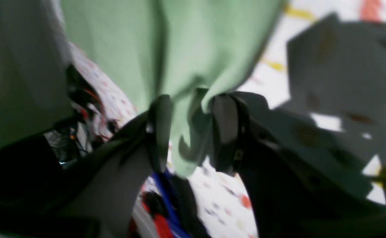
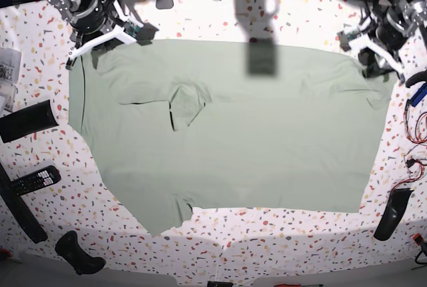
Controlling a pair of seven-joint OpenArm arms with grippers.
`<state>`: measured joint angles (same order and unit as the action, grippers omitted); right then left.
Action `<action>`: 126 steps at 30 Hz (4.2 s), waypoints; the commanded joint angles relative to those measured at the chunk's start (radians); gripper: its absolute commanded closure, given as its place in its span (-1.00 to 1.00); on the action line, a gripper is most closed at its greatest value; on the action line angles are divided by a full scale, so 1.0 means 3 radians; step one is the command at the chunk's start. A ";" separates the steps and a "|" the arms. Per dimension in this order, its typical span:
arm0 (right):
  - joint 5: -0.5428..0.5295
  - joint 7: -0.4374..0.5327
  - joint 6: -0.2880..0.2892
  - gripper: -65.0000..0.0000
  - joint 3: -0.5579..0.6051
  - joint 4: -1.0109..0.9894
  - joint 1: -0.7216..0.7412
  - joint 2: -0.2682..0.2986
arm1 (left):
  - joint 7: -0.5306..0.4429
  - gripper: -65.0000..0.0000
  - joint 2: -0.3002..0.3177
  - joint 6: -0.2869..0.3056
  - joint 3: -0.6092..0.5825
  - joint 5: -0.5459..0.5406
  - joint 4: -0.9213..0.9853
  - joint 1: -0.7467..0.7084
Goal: Fold the T-shirt properly
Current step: 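Hold the collar-side corners with both grippers, keeping the shirt taut, then drag the shirt away from the hem with both grippers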
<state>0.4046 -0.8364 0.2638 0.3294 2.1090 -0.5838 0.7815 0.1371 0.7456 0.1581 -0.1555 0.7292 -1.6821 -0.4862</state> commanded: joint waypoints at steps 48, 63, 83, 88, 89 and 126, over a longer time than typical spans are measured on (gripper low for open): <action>0.0052 -0.0050 -0.0156 1.00 -0.0028 0.0294 -0.0161 0.0046 | 0.0242 1.00 0.0065 -0.0626 0.0036 -0.0275 -0.0046 -0.0364; 0.0051 -0.0050 -0.0159 1.00 -0.0028 0.0294 -0.0161 0.0046 | -0.0111 0.32 0.0065 -0.0050 0.0034 -0.0249 -0.0038 0.0004; 0.0050 -0.0057 -0.0161 1.00 -0.0028 0.0294 -0.0161 0.0045 | -0.0371 1.00 0.0056 0.0346 0.0034 -0.0216 0.0526 0.0160; 0.0050 -0.0058 -0.0160 1.00 -0.0028 0.0294 -0.0161 0.0046 | -0.0360 1.00 0.0057 0.0319 0.0034 -0.0226 0.0422 0.0106; 0.0050 -0.0058 -0.0161 1.00 -0.0027 0.0294 -0.0161 0.0045 | -0.0360 1.00 0.0057 0.0319 0.0034 -0.0226 0.0411 0.0106; 0.0038 -0.0163 -0.0159 1.00 -0.0027 0.0430 -0.0406 0.0046 | -0.0085 1.00 0.0057 -0.0440 0.0034 0.0011 0.0070 -0.0474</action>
<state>0.3973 -0.8886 0.2272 0.3275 2.2154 -0.7036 0.7815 0.1169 0.7456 0.0460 -0.1516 0.7341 -1.6463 -0.6243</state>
